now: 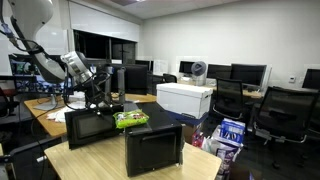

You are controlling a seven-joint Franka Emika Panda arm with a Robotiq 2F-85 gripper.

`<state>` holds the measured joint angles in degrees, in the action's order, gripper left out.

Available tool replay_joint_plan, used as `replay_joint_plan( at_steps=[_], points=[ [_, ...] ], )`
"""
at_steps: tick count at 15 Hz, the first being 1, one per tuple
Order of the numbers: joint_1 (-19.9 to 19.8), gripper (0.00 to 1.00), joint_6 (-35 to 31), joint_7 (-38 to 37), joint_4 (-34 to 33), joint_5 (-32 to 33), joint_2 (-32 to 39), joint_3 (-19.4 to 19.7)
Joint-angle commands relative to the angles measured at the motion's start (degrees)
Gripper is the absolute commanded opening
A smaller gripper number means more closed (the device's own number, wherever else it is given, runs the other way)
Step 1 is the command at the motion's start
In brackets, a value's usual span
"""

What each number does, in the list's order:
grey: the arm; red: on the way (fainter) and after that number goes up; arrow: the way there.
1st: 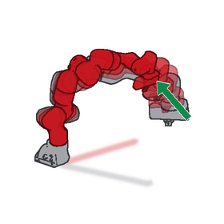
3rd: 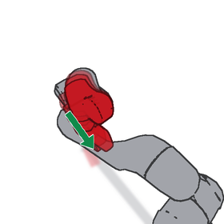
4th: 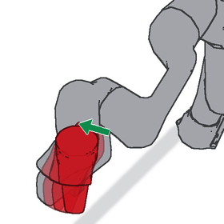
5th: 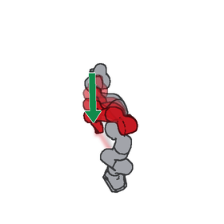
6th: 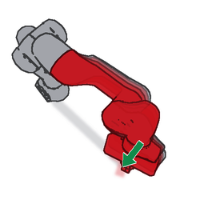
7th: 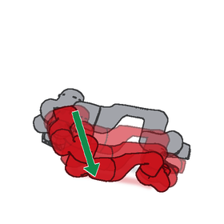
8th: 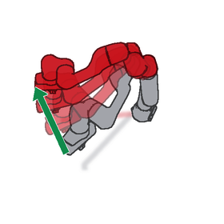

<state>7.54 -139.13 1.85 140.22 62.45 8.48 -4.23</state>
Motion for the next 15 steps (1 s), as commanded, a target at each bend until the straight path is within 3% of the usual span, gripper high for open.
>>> replay_joint_plan(
  at_steps=[1, 2, 3, 9, 15],
  points=[
    [-0.2, 0.89, 1.9, -3.4, 0.4, -1.2, 0.6, -0.8],
    [-0.3, 0.98, 0.2, -6.4, 0.3, 2.3, 1.3, -0.3],
    [-0.4, 0.99, -1.0, -9.1, 0.4, 4.6, 1.5, 0.0],
    [-0.8, 1.00, -4.9, -34.6, -3.2, 24.2, 7.3, 1.4],
    [-2.6, 1.00, -1.3, -57.5, -9.3, 41.9, 15.6, 0.9]
  ],
)
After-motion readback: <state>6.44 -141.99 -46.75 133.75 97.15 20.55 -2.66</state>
